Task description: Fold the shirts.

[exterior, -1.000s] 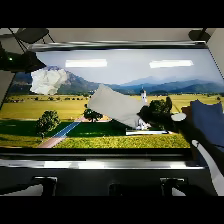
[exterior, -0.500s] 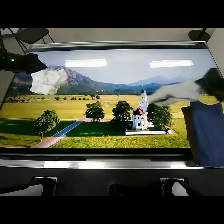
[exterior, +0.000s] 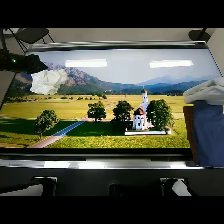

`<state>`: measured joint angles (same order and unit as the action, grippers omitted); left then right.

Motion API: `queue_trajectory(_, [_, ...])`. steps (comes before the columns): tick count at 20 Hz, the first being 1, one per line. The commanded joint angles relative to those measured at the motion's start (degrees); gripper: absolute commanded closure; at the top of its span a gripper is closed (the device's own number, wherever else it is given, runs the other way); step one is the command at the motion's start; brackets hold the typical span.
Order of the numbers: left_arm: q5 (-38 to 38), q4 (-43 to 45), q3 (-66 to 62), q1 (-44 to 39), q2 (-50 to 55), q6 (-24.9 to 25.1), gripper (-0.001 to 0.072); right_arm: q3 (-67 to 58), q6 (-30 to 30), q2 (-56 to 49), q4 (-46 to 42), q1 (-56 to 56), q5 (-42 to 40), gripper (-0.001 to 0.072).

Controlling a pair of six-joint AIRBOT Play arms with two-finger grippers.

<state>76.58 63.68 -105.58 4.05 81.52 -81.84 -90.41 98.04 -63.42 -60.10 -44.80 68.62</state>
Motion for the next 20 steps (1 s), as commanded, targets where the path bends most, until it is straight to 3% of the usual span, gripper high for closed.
queue_trajectory(1, [-0.04,0.02,0.02,0.04,0.02,0.9,0.068,-2.51,0.85,0.26,-7.87,-0.76,6.25,0.0648])
queue_trajectory(4, [-0.04,0.0,0.02,0.02,0.04,0.92,0.0681,-4.13,5.55,1.22,-23.74,-0.76,12.24,0.0648])
queue_trajectory(6, [-0.07,-0.02,0.02,0.02,0.04,0.92,0.068,-3.45,6.58,0.22,-29.66,-0.74,20.28,0.0648])
queue_trajectory(12, [1.14,-0.02,0.02,0.02,0.04,0.92,0.068,20.06,6.6,0.72,-46.64,-0.72,27.21,0.0648])
queue_trajectory(20, [1.46,-0.24,0.02,0.02,0.04,0.85,0.0681,33.38,6.82,2.05,-47.39,-0.72,21.44,0.0647])
